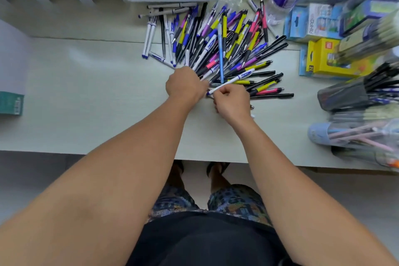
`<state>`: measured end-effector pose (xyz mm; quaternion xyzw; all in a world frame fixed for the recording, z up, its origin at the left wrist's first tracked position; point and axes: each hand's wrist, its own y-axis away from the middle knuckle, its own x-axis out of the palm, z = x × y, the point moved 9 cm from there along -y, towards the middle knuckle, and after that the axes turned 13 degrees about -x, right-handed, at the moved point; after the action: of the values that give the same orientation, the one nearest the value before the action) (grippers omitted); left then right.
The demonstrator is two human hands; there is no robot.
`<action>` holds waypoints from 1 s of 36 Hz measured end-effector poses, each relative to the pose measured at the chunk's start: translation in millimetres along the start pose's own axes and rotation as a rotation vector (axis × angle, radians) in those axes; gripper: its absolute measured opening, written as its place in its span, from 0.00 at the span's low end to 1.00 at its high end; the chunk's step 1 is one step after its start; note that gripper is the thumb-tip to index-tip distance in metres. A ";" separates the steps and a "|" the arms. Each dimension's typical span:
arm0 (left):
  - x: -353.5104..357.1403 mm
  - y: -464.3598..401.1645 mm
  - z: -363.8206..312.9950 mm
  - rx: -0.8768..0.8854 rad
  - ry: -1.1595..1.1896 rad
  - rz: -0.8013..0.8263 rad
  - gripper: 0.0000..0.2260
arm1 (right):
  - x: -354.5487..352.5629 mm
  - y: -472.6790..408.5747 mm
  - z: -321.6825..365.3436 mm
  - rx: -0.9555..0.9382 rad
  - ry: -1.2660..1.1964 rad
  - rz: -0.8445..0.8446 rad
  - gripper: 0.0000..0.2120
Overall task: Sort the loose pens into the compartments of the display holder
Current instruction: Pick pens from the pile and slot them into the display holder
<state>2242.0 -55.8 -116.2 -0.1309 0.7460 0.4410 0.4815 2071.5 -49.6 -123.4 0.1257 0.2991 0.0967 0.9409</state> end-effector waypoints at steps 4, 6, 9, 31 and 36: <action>-4.6 -1.7 0.1 0.052 -0.120 0.021 0.18 | 6.5 8.3 -5.5 0.001 -0.060 -0.004 0.14; -4.3 -0.3 4.4 0.074 -0.146 0.038 0.14 | 10.4 11.5 -7.7 0.004 -0.069 0.011 0.12; -1.5 3.9 17.3 0.080 -0.156 0.071 0.12 | 15.1 12.2 -6.2 0.004 -0.075 0.037 0.09; -4.5 39.3 119.9 0.089 0.370 0.671 0.09 | 71.1 -12.4 87.0 -0.014 -0.593 0.076 0.11; -9.3 30.5 109.8 0.123 0.372 0.729 0.06 | 79.1 -16.3 93.6 -0.107 -0.459 0.053 0.06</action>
<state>2293.9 45.7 -108.4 0.0937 0.8428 0.5060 0.1576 2191.6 -61.6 -96.9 0.1021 0.0684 0.1057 0.9868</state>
